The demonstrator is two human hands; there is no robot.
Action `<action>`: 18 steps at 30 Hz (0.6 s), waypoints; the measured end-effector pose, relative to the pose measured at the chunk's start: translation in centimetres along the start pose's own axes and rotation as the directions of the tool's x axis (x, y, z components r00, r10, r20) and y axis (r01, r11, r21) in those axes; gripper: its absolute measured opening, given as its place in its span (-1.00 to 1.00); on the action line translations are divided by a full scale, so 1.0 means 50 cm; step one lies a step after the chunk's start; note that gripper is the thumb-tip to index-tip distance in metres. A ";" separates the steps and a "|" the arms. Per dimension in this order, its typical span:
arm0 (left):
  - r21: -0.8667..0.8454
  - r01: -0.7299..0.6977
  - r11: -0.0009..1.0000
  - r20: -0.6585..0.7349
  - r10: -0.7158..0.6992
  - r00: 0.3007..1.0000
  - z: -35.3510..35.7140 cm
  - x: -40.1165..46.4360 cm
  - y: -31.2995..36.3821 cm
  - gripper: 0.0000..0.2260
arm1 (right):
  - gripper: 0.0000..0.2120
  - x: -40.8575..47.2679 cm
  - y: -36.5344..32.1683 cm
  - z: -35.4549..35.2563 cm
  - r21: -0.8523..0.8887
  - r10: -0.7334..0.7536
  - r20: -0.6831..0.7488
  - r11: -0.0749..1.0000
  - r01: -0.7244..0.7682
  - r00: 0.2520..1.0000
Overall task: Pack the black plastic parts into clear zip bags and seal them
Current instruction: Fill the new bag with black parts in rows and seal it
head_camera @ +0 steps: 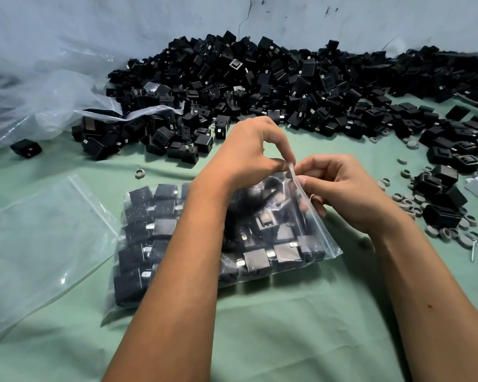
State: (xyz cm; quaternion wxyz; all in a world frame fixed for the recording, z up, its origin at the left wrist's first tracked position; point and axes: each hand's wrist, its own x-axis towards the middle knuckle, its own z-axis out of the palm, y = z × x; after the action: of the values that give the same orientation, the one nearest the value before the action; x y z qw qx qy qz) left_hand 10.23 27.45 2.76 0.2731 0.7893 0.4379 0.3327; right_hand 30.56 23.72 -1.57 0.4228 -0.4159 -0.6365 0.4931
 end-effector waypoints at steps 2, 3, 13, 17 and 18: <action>-0.007 0.004 1.000 -0.001 -0.004 1.000 -0.001 0.000 -0.001 -0.84 | -0.90 0.002 -0.002 0.000 0.006 0.027 -0.038 1.000 -0.027 0.999; -0.012 0.008 1.000 -0.001 -0.008 1.000 -0.001 -0.001 0.000 -0.83 | -0.88 0.003 -0.004 -0.004 0.015 0.039 -0.067 0.999 -0.038 0.997; -0.031 0.026 0.999 -0.006 -0.026 1.000 -0.007 -0.006 0.000 -0.81 | -0.92 -0.005 -0.017 0.000 0.098 0.145 0.044 0.984 -0.148 0.989; -0.006 0.008 1.000 -0.004 -0.008 1.000 -0.003 -0.004 0.003 -0.83 | -0.92 -0.008 -0.022 0.004 0.124 0.171 0.126 0.975 -0.187 0.977; -0.009 0.007 1.000 -0.008 -0.007 1.000 -0.005 -0.003 0.001 -0.83 | -0.92 -0.010 -0.020 0.006 0.123 0.188 0.157 0.970 -0.208 0.970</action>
State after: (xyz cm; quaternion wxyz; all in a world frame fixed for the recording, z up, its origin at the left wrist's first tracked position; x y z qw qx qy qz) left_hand 10.03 27.32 2.91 0.2760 0.7852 0.4401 0.3370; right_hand 30.32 22.99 -0.69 0.3522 -0.4105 -0.5848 0.6046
